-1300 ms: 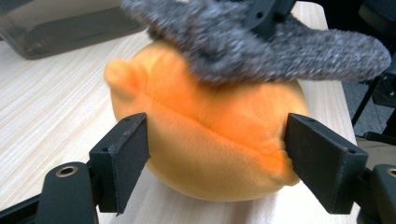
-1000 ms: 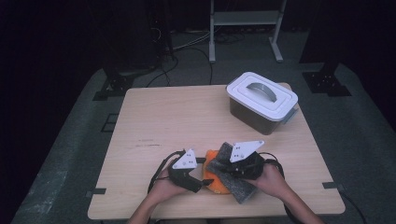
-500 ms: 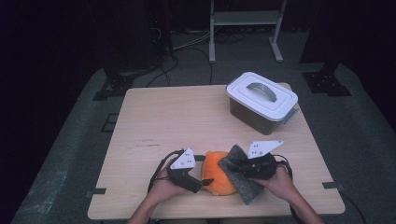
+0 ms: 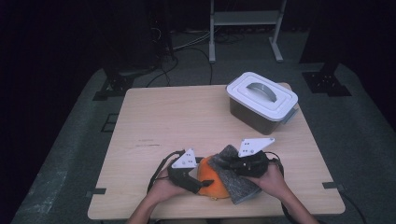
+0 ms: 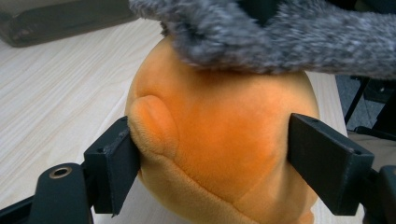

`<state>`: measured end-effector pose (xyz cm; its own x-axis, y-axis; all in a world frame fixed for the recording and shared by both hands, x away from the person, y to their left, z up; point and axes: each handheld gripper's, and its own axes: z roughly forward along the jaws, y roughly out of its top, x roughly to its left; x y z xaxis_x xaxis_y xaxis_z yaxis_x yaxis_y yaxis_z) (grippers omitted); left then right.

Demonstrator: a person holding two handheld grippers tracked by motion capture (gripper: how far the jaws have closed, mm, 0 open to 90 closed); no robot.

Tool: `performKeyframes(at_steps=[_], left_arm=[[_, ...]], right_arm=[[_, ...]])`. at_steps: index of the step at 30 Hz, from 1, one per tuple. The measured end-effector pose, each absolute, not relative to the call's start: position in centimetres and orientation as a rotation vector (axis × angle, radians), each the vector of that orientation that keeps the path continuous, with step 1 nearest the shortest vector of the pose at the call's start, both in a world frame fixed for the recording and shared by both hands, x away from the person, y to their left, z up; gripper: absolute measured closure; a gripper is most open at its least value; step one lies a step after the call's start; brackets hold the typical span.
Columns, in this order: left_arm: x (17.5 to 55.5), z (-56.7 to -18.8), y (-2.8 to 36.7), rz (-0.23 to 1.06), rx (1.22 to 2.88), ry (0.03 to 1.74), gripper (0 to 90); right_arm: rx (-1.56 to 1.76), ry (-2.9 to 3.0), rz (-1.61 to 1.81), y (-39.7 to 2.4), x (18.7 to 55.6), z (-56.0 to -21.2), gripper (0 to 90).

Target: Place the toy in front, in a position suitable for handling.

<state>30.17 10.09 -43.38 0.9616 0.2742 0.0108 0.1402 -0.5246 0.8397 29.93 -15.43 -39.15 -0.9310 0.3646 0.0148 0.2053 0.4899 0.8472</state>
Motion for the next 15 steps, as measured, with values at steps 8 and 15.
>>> performKeyframes(at_steps=[8,15], left_arm=[[29.9,-43.6,10.1,0.169,2.121,0.282,19.6],[30.0,-43.4,10.3,0.148,2.112,0.290,17.0]], right_arm=[[0.640,2.546,1.502,-19.4,29.2,-41.3,76.9],[0.717,2.532,1.511,-21.4,28.3,-42.5,76.8]])
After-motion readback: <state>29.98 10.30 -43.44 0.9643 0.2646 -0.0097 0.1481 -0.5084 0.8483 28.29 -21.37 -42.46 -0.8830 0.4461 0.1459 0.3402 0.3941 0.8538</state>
